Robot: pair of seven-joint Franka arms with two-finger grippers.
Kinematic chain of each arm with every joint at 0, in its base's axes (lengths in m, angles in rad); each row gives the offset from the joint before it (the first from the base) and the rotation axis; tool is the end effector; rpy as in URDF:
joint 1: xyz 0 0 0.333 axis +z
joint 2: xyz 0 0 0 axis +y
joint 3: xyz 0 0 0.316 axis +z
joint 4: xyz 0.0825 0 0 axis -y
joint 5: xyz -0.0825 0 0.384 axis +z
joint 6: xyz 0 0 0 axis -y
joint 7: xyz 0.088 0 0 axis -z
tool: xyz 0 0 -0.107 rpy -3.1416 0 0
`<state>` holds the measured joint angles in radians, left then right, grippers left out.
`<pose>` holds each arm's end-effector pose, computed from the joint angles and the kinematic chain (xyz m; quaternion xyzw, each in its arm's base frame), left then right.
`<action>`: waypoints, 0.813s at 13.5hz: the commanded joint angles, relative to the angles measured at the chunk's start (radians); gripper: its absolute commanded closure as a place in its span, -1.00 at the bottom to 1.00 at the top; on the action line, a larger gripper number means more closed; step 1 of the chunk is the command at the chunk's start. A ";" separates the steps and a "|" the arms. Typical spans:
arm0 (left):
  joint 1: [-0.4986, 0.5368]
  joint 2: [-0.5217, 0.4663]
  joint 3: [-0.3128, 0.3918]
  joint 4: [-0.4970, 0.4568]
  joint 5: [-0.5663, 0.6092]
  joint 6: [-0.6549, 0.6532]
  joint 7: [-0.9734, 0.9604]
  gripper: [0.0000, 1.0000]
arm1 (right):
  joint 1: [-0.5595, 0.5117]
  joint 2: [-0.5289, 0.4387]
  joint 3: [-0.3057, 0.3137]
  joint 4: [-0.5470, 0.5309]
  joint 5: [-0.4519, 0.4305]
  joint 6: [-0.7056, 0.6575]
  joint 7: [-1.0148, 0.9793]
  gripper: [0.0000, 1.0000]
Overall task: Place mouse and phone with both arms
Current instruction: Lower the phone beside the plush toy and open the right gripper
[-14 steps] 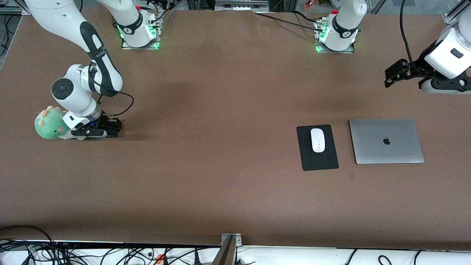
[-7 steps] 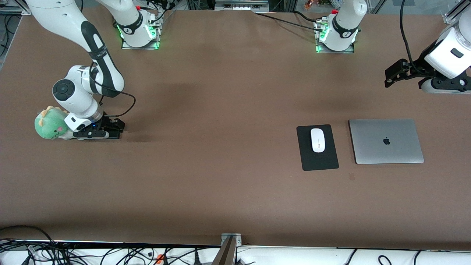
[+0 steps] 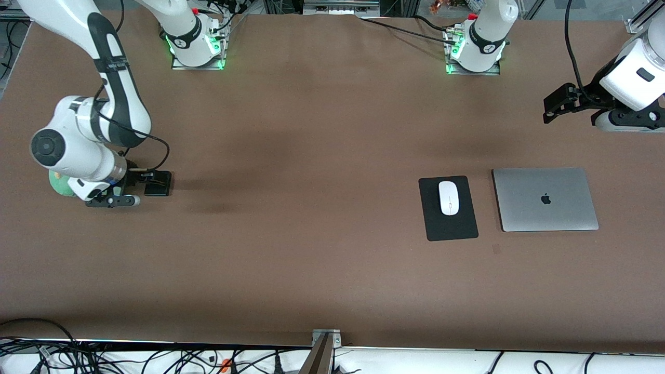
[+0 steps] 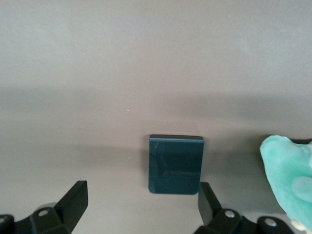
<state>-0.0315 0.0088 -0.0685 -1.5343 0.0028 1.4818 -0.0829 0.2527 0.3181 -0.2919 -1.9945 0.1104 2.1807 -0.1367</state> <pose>0.5454 -0.0542 0.6292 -0.9995 0.0085 0.0304 0.0039 0.5897 -0.0139 0.2985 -0.9981 -0.0187 0.0579 0.0030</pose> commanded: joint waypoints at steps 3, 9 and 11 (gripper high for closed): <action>-0.001 0.011 -0.002 0.033 0.005 -0.020 0.017 -1.00 | -0.004 -0.152 -0.004 0.008 0.015 -0.102 -0.008 -1.00; -0.001 0.013 -0.002 0.033 0.006 -0.018 0.017 -1.00 | -0.055 -0.280 0.035 0.159 -0.001 -0.361 0.081 -1.00; -0.001 0.011 -0.002 0.033 0.006 -0.018 0.017 -1.00 | -0.185 -0.278 0.161 0.239 -0.036 -0.451 0.083 -1.00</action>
<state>-0.0315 0.0088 -0.0685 -1.5336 0.0028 1.4818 -0.0829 0.1825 0.0267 -0.2403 -1.8370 0.1024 1.8143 -0.0744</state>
